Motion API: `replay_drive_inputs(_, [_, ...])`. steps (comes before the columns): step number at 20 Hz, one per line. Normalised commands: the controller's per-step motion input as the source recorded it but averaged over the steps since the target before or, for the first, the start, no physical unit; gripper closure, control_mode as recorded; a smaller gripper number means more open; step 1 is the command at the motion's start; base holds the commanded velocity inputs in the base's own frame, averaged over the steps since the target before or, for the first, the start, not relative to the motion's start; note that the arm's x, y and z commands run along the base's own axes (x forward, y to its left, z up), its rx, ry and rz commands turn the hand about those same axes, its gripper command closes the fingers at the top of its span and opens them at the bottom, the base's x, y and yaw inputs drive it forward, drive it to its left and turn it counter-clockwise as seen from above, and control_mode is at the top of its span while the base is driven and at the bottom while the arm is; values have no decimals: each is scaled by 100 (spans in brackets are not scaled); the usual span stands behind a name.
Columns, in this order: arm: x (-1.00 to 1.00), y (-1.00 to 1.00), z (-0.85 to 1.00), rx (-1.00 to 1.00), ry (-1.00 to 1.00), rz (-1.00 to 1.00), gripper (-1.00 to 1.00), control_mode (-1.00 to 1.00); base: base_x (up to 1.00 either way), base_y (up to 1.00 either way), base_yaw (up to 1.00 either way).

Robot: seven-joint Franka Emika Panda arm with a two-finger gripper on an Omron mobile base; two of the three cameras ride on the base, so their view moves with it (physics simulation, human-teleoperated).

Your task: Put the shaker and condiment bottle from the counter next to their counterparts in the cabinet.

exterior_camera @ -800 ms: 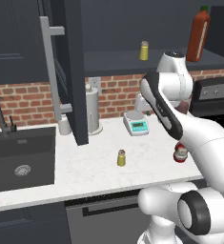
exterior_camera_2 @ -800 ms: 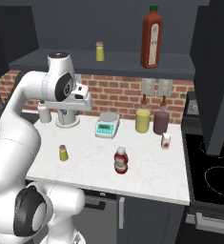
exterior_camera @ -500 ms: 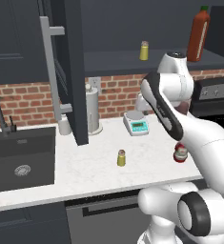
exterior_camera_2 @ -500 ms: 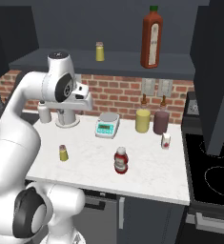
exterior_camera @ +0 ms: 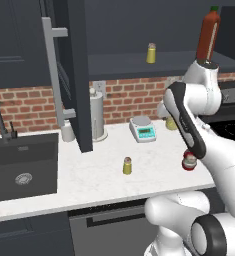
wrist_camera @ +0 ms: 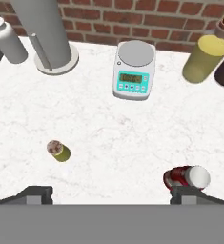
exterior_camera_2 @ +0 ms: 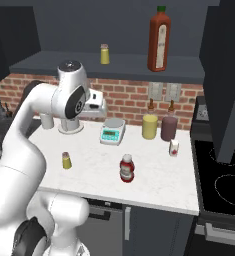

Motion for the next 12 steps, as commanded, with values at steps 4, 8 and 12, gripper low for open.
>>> replay_drive_inputs(4, [-24, -72, -26, 0, -19, 11, -100, -100, 0, 0, 0])
replay_drive_inputs(8, [-2, -68, -40, 4, -9, 7, -100, -100, 0, 0, 0])
replay_drive_inputs(12, [0, -57, -25, 1, -8, 14, -100, -100, 0, 0, 0])
